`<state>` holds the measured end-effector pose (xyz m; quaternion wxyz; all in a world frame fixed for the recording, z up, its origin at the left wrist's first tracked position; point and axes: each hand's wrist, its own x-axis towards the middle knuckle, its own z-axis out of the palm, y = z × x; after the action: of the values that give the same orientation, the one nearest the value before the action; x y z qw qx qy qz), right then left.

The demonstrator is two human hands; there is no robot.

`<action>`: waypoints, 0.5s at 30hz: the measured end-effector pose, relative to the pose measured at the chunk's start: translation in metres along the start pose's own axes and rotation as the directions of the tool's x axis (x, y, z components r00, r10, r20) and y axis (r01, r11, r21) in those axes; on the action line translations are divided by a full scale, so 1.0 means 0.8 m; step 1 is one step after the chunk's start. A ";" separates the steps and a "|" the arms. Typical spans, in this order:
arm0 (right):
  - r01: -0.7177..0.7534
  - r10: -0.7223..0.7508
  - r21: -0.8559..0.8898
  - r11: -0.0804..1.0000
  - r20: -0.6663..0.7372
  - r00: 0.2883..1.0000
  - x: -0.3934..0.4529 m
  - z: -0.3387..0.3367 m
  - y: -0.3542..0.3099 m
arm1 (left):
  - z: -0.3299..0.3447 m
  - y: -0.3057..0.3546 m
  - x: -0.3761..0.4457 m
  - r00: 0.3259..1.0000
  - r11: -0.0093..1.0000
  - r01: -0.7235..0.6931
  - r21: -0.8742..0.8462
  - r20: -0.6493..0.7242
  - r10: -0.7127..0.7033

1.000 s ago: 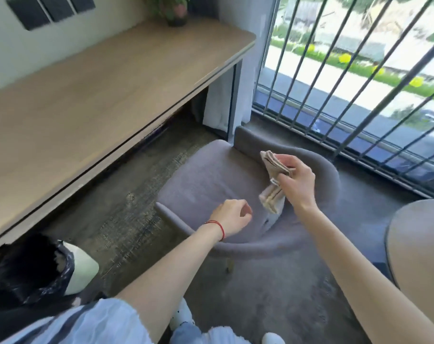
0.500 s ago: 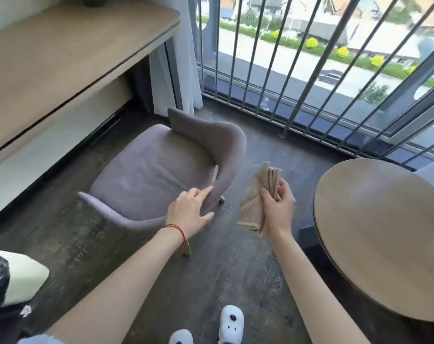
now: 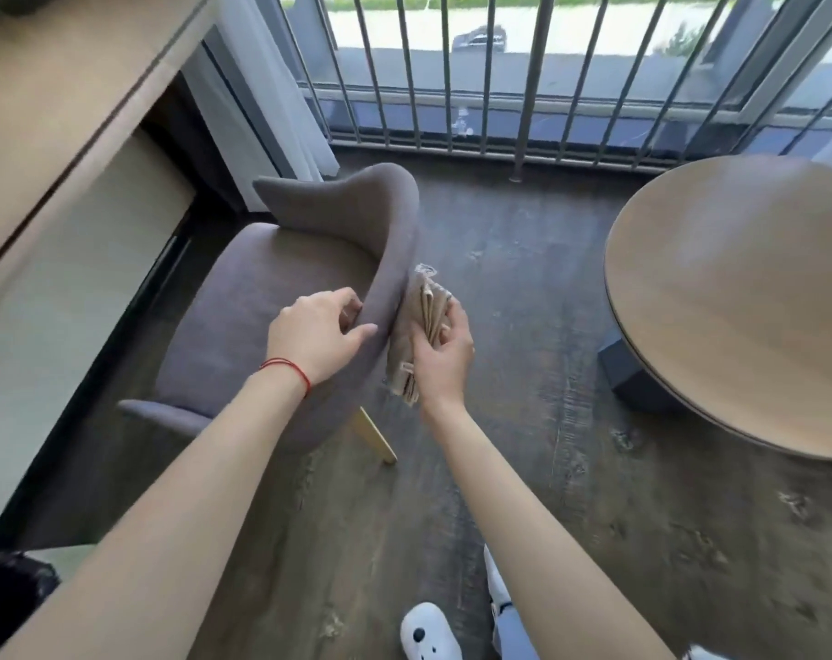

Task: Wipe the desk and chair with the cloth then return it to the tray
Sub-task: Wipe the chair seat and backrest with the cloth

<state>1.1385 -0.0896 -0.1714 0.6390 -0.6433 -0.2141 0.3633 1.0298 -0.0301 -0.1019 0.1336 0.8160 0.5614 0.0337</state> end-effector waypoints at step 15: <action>0.115 -0.112 -0.136 0.984 0.026 0.993 0.007 0.011 -0.008 | 0.007 -0.003 -0.001 0.998 0.997 0.056 -0.048 -0.026 -0.057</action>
<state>1.1367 -0.0786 -0.1654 0.6107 -0.6692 -0.2808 0.3167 1.0283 -0.0313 -0.1079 0.1461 0.7959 0.5850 0.0542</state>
